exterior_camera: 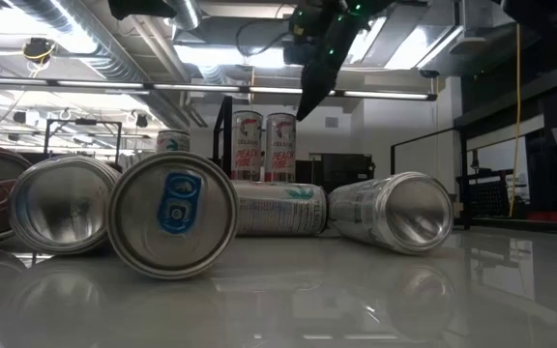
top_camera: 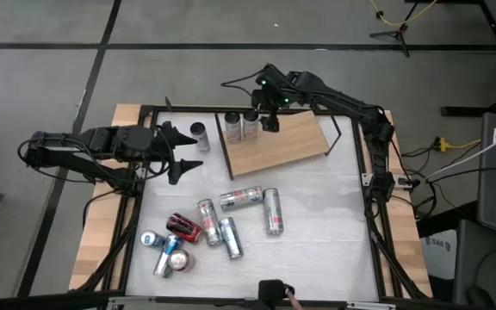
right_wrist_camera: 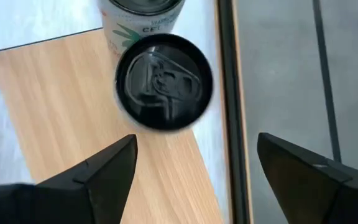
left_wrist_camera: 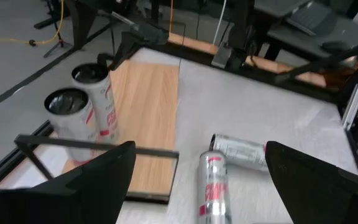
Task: Place canned beverage on shelf
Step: Put the white pink soda can on the shelf aligned with the other white pink soda cans
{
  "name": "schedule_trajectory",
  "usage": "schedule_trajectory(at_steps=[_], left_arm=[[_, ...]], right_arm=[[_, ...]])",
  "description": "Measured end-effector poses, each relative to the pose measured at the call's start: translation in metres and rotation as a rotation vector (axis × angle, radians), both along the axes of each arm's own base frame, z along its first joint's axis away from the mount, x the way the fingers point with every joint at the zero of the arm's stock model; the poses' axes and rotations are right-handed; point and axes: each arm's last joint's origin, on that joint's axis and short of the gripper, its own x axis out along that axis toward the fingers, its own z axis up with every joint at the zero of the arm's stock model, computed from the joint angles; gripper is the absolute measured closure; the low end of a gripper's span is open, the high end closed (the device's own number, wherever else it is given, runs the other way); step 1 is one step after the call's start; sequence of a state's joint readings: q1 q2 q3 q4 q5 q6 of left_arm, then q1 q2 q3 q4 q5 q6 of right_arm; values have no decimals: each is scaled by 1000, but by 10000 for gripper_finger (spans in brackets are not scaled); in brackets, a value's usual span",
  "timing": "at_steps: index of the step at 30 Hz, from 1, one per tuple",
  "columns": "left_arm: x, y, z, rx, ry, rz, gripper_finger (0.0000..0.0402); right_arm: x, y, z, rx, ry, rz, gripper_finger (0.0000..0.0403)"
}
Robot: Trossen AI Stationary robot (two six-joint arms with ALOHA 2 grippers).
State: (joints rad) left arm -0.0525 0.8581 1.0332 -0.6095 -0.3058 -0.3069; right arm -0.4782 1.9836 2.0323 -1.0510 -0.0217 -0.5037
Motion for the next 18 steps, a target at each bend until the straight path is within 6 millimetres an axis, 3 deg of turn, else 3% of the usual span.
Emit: schedule_trajectory(at_steps=[8, 18], left_arm=[[4, -1, 10, -26, -112, -20, 50], [23, -2, -2, -202, -80, 47, 50]], right_arm=[[-31, 16, 43, -29, -56, -21, 78], [-78, 44, 90, 133, -186, -120, 78]])
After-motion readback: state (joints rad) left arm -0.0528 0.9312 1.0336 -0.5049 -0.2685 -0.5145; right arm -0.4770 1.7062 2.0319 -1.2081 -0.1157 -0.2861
